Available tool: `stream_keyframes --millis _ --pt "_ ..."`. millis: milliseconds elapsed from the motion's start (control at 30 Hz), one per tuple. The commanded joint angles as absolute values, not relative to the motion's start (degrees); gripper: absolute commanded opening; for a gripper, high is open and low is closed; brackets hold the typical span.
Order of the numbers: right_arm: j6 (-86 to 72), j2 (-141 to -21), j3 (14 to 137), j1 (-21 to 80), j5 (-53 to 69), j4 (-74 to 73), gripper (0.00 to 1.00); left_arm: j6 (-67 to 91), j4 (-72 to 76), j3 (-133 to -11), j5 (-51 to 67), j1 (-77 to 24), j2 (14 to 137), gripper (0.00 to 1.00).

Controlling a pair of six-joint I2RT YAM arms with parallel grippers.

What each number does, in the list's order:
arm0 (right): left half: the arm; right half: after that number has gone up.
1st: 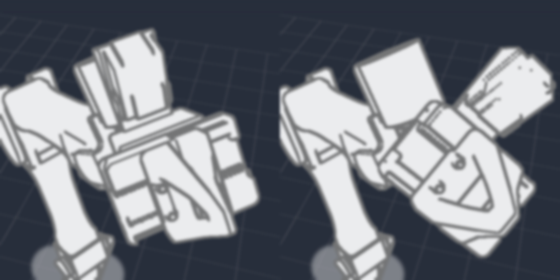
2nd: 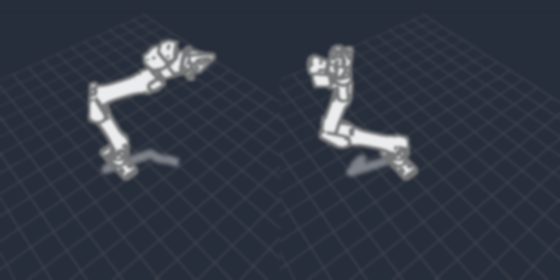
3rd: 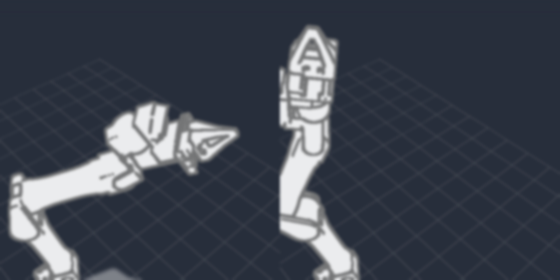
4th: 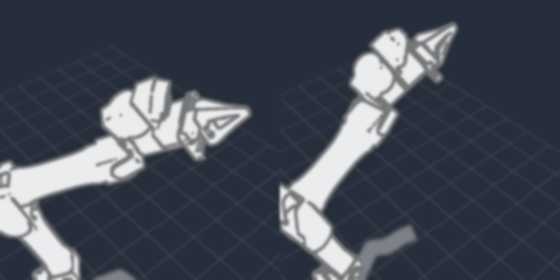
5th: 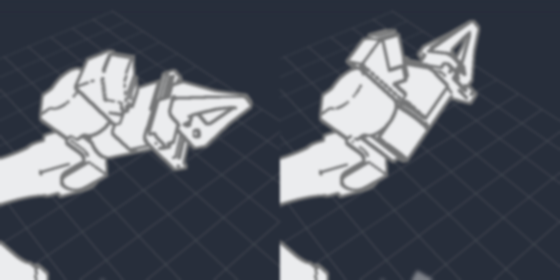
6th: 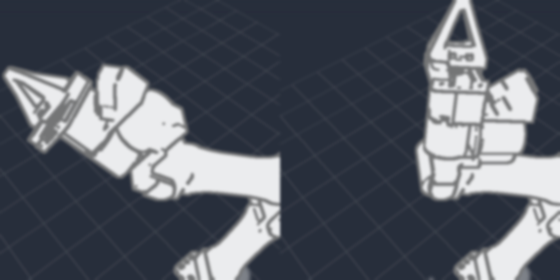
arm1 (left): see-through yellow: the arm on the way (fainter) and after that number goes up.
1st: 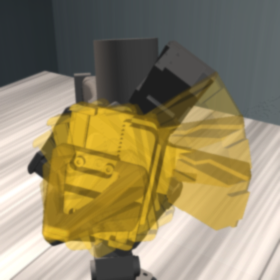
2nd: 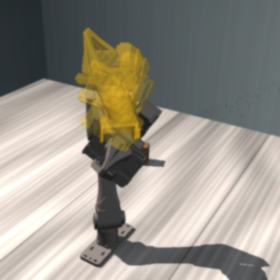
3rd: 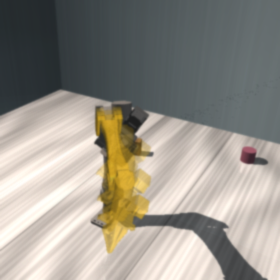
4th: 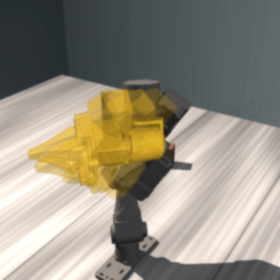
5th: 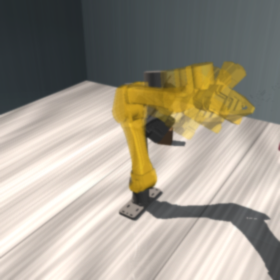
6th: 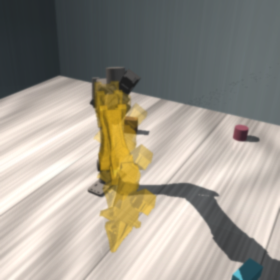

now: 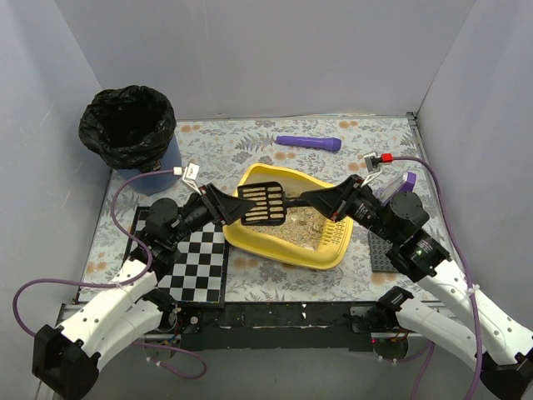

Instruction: Clean the litter box

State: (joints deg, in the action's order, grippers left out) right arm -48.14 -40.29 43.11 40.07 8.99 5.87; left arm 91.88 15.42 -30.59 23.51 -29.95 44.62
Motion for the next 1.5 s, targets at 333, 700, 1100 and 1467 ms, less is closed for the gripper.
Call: stream_keyframes --millis 333,700,1100,1467 --pt "-32.9 -33.3 43.6 40.0 -14.0 -3.7 0.01 80.8 -24.4 -41.2 -3.3 -30.0 47.7 0.98" --pt "-24.2 -32.8 40.6 40.0 -21.9 -7.6 0.01 79.1 -25.3 -44.9 -2.5 -30.6 63.8 0.81" --pt "-15.1 -29.2 39.0 40.0 -19.2 -9.5 0.01 63.4 -11.8 -50.7 0.0 -30.3 77.7 0.32" --pt "-15.6 -32.6 40.4 40.0 -16.2 -13.7 0.01 39.5 5.9 -57.7 5.1 -27.8 91.7 0.15"
